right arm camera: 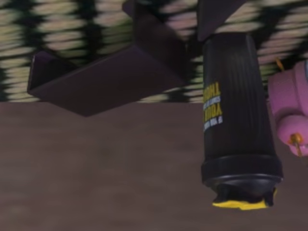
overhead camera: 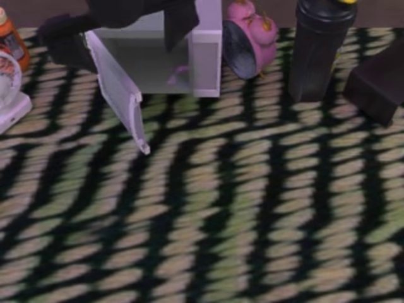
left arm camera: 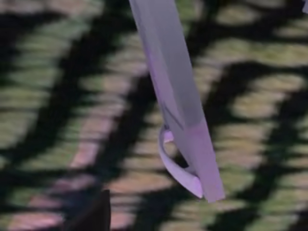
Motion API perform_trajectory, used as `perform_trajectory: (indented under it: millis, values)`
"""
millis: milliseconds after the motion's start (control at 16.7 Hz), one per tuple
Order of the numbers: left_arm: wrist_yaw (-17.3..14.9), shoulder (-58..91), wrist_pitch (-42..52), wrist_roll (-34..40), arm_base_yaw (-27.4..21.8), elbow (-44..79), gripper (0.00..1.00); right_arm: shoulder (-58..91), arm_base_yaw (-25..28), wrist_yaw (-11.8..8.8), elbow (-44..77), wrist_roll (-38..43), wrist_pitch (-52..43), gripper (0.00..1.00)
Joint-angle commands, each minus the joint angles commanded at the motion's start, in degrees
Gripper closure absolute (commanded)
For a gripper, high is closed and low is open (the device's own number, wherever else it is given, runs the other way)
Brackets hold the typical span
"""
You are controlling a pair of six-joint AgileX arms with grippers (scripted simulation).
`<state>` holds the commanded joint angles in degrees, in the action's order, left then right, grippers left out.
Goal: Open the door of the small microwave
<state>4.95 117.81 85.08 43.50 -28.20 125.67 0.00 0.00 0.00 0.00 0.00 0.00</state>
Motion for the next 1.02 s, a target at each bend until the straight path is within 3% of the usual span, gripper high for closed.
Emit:
perform_trajectory:
  millis: [240,420,780,1020]
  values:
    - [7.37,5.43,10.63,15.31,-3.17,12.33,0.00,0.00,0.00,0.00,0.00,0.00,0.00,0.00]
    - [10.21,7.37,14.66,20.31,-4.33,16.80,0.00,0.00,0.00,0.00,0.00,0.00,0.00,0.00]
    - [10.36,7.32,14.77,20.63,-4.11,16.92,0.00,0.00,0.00,0.00,0.00,0.00,0.00,0.00]
    - [10.33,6.09,9.14,19.56,-3.32,10.33,0.00,0.00,0.00,0.00,0.00,0.00,0.00,0.00]
